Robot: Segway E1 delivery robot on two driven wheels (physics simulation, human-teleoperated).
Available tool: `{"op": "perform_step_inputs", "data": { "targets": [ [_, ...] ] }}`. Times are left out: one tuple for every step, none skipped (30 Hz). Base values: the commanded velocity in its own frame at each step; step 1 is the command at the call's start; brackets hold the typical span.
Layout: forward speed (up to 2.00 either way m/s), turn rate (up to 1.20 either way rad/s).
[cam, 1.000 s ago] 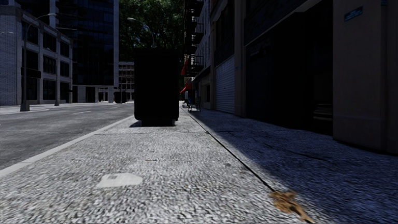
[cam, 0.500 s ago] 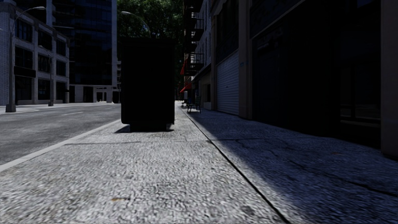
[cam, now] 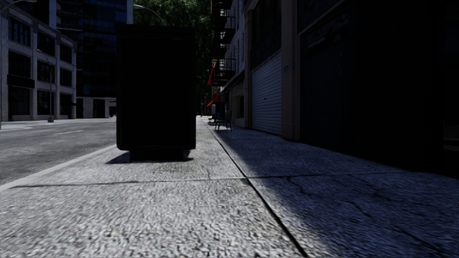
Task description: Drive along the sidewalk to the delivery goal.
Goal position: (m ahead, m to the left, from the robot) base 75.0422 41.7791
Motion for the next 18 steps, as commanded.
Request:
{"op": "perform_step_inputs", "data": {
  "targets": [
    [2.0,0.0],
    [2.0,0.0],
    [2.0,0.0],
    [2.0,0.0],
    [2.0,0.0],
    [2.0,0.0],
    [2.0,0.0],
    [2.0,0.0],
    [2.0,0.0],
    [2.0,0.0],
    [2.0,0.0],
    [2.0,0.0],
    [2.0,0.0],
    [2.0,0.0],
    [2.0,0.0],
    [2.0,0.0],
    [2.0,0.0],
    [2.0,0.0]
  ]
}}
